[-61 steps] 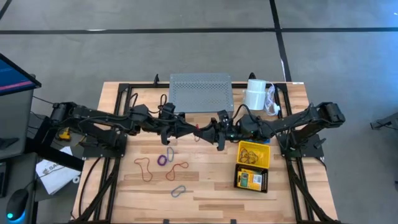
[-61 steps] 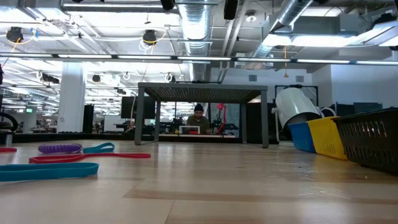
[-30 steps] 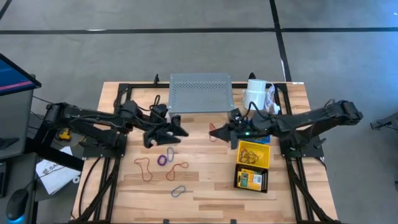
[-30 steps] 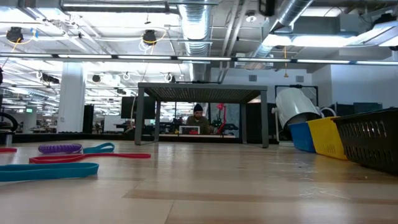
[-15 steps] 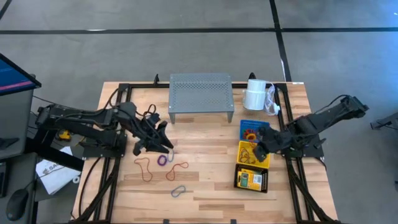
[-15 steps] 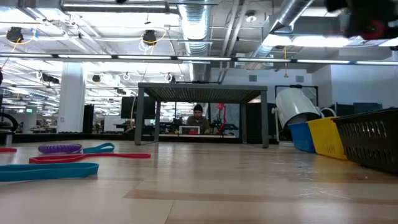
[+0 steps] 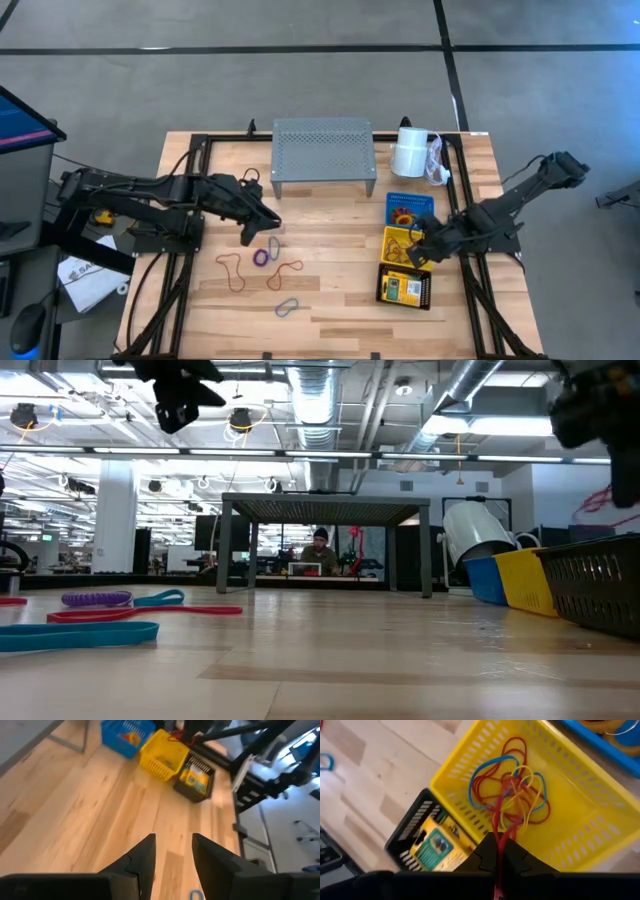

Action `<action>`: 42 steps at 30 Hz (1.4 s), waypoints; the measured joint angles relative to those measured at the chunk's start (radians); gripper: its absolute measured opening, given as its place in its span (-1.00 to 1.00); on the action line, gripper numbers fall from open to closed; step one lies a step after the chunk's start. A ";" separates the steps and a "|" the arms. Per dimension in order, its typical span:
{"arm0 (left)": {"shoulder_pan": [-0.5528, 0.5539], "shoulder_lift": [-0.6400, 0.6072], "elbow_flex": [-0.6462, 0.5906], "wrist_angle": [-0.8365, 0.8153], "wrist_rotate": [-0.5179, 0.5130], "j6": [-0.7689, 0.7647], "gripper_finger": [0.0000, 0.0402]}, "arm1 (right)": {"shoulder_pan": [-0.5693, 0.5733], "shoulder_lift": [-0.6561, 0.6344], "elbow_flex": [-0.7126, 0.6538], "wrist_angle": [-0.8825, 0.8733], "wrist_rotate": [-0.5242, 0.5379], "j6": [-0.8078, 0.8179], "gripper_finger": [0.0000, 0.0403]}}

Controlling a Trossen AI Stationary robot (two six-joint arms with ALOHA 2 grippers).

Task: Pick & Place Office Desk Supplies
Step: Put the red rubber band into the yellow basket

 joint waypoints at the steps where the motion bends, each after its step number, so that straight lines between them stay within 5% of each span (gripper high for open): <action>1: 0.000 0.007 0.000 0.004 -0.006 -0.002 -0.39 | -0.006 0.000 -0.017 0.020 0.000 0.000 -1.00; 17: 0.000 0.024 0.000 -0.005 -0.014 0.014 -0.39 | -0.076 0.003 -0.114 0.125 -0.020 -0.008 -0.96; 33: 0.000 0.024 0.000 -0.009 -0.006 0.018 -0.39 | -0.105 0.004 -0.115 0.144 -0.019 -0.046 0.19; 42: 0.000 0.024 0.000 -0.048 0.008 0.018 -0.39 | -0.119 0.004 -0.116 0.116 -0.029 -0.002 0.04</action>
